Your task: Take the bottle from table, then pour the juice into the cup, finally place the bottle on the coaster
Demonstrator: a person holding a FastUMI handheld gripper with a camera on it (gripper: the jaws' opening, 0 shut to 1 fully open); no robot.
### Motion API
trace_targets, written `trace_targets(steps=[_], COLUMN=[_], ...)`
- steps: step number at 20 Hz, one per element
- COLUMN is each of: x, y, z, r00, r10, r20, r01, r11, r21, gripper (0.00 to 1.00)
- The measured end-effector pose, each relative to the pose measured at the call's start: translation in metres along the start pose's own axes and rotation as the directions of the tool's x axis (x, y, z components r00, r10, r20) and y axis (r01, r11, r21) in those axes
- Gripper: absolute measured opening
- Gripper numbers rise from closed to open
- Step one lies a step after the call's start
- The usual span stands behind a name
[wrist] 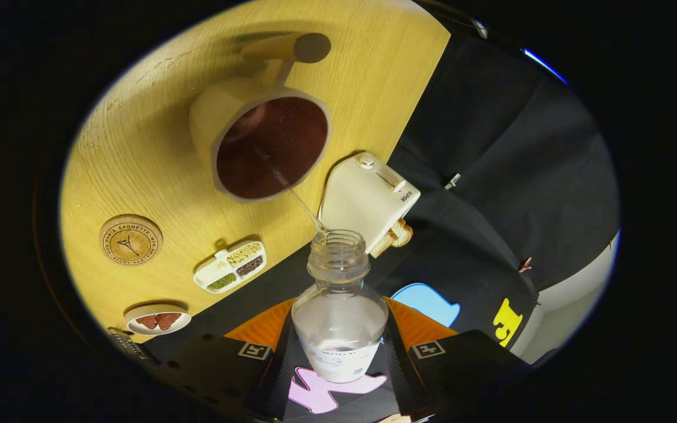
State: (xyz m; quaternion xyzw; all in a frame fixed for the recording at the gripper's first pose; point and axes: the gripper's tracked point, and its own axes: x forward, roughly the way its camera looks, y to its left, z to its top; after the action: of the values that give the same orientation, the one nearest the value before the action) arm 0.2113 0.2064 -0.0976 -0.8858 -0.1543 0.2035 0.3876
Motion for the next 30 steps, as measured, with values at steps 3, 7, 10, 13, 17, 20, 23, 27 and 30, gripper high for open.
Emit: trace_targets(steps=[3,7,10,13,17,20,23,27,30], x=[0.000,0.000,0.000,0.003,0.006,0.007,0.009,0.008,0.005], y=[0.000,0.000,0.000,-0.002,0.000,0.002,0.004,0.004,0.006], z=[0.001,0.005,0.013,0.017,0.018,0.017,0.012,0.014,0.022], r00=[1.000,1.000,0.999,0.999,0.999,0.998,0.999,0.999,0.998], r10=[0.002,0.002,0.003,0.001,0.007,0.006,0.009,0.008,0.015], r20=[0.004,0.015,0.037,0.052,0.054,0.058,0.041,0.039,0.062], r01=[-0.002,-0.002,-0.001,0.003,-0.003,-0.001,-0.007,-0.007,-0.017], r11=[1.000,0.999,0.999,0.998,0.997,0.997,0.999,1.000,0.999], r21=[-0.012,-0.040,-0.049,-0.070,-0.077,-0.071,-0.053,-0.023,0.029], gripper=[0.71,0.71,0.71,0.71,0.71,0.71,0.71,0.71,0.71])
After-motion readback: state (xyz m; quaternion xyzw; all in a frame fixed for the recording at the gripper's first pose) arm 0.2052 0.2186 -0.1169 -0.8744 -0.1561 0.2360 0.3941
